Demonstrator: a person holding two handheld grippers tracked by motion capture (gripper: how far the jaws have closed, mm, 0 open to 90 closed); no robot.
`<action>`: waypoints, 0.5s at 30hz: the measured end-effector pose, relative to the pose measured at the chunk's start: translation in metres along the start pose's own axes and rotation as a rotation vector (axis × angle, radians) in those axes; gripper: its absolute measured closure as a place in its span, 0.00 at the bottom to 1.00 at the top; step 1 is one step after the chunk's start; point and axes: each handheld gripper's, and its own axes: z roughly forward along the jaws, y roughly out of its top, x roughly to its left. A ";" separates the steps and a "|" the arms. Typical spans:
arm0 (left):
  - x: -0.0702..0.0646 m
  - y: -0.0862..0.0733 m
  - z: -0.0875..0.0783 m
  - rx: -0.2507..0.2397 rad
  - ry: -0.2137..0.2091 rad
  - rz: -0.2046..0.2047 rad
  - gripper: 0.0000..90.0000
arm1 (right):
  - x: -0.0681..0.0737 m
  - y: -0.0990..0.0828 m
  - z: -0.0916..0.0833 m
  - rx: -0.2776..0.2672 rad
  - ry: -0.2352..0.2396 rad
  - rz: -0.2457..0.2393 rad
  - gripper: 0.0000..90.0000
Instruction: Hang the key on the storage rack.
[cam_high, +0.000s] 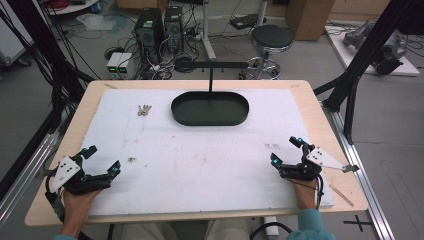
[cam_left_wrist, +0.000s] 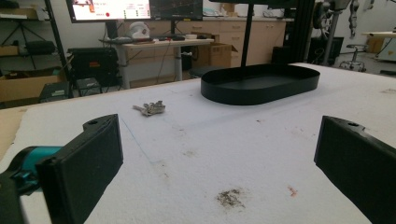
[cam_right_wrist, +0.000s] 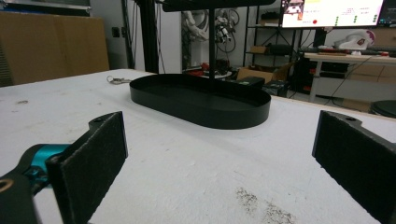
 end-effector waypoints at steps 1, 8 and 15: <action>0.000 0.000 0.000 -0.001 -0.001 -0.001 0.02 | 0.000 0.000 0.000 0.001 0.001 0.003 0.03; 0.001 0.000 0.000 0.002 -0.004 -0.004 0.02 | 0.000 0.000 0.000 -0.001 -0.006 -0.004 0.03; 0.002 0.000 0.000 0.004 0.011 -0.026 0.02 | 0.000 0.000 0.000 0.001 0.000 0.002 0.03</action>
